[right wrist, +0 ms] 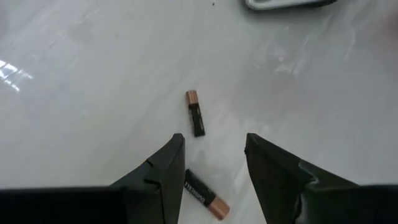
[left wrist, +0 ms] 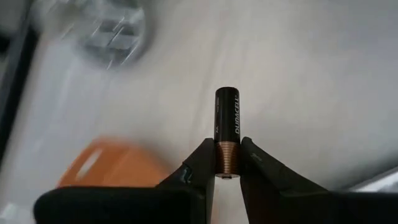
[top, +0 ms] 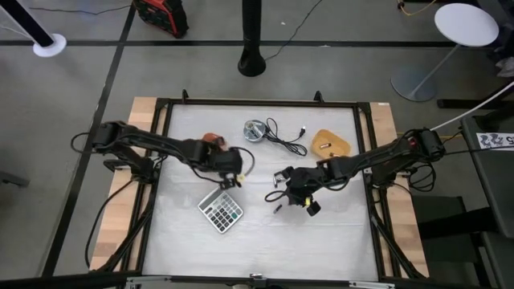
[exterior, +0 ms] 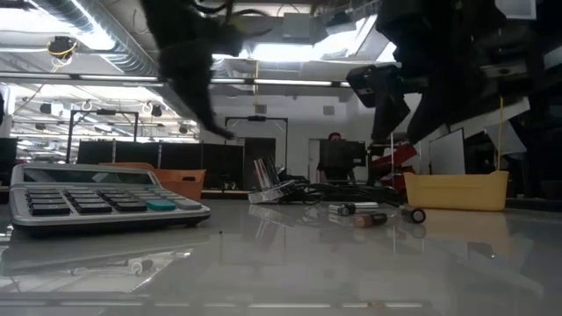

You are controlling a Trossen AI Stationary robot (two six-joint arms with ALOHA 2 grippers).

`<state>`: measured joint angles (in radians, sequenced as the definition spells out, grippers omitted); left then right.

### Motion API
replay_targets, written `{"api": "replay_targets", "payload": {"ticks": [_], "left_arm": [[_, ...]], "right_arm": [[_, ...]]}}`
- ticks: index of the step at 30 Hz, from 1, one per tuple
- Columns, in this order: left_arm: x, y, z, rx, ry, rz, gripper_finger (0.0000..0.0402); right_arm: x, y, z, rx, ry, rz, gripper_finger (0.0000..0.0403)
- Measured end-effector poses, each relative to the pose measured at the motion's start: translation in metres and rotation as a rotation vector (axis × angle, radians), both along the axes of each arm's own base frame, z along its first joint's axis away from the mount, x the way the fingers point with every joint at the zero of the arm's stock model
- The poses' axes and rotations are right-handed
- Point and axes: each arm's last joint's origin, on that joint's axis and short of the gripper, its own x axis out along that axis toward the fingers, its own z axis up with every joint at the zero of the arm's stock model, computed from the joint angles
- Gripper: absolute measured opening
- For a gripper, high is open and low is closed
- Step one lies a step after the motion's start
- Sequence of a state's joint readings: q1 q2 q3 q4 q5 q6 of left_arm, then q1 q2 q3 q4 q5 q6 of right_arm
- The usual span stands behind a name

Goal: Sort batteries
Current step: Put the black battery into the orange bin

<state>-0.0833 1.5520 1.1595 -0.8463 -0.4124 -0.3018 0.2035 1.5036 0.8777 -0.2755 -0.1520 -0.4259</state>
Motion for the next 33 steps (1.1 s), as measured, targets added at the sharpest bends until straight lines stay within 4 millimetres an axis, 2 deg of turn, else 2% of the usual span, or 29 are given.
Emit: {"api": "replay_targets", "payload": {"ticks": [7, 18, 23, 28, 33], "left_arm": [[-0.026, 0.017, -0.008, 0.030, 0.178, 0.206, 0.0051], [-0.046, 0.038, -0.039, 0.027, 0.281, 0.332, 0.0057], [-0.044, 0.042, -0.041, 0.021, 0.253, 0.349, 0.0099], [-0.038, 0.043, -0.042, 0.013, 0.193, 0.346, 0.0151], [-0.033, 0.043, -0.041, 0.002, 0.132, 0.349, 0.0169]], "right_arm": [[0.001, 0.000, -0.008, 0.022, -0.103, 0.000, 0.0166], [0.004, 0.001, -0.015, 0.023, -0.103, 0.000, 0.0166], [0.008, 0.001, -0.028, 0.014, -0.059, 0.000, 0.0166], [0.004, 0.001, -0.032, -0.013, -0.008, 0.020, 0.0166], [-0.004, -0.001, -0.037, -0.073, 0.068, 0.071, 0.0166]]}}
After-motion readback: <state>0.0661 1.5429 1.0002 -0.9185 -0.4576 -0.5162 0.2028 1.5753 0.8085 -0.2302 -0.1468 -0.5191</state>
